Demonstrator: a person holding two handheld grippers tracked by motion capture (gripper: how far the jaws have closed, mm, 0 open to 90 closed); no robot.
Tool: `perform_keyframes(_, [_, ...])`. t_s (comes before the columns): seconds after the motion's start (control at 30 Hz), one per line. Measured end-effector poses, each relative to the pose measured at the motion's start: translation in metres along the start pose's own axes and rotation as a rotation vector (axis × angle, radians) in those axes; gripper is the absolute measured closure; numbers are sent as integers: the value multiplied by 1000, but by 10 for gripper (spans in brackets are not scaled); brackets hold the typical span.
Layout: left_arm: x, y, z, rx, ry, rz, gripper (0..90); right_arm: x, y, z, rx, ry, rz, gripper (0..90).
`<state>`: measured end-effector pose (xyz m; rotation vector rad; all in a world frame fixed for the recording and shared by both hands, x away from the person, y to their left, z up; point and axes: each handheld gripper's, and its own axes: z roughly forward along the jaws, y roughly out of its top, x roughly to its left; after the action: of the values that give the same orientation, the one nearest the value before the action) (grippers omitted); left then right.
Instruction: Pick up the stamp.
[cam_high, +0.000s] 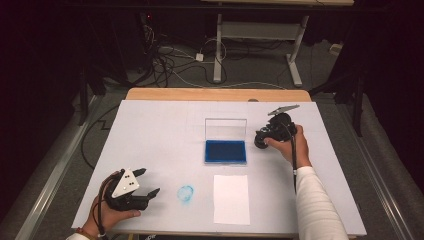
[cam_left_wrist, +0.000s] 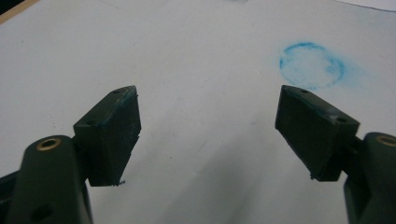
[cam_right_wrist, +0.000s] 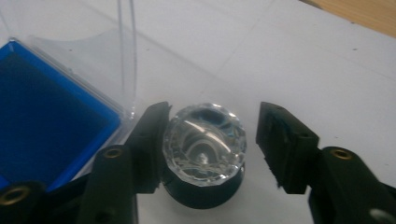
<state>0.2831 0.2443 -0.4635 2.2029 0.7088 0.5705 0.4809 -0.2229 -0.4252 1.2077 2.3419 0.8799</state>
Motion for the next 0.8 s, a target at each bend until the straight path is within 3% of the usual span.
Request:
perform_keyframes(0.13, [0, 0, 1, 8, -3, 1, 215, 3, 2, -4, -17, -7, -15, 556])
perform_keyframes(0.53, [-1, 0, 2, 10, -9, 5, 214, 4, 1, -4, 15, -1, -21, 521])
perform_keyframes(0.57, [-1, 0, 2, 12, -8, 6, 214, 3, 0, -4, 14, 3, -16, 562])
perform_keyframes(0.8, [-1, 0, 3, 12, -15, 11, 215, 7, 2, -4, 29, -17, -34, 568])
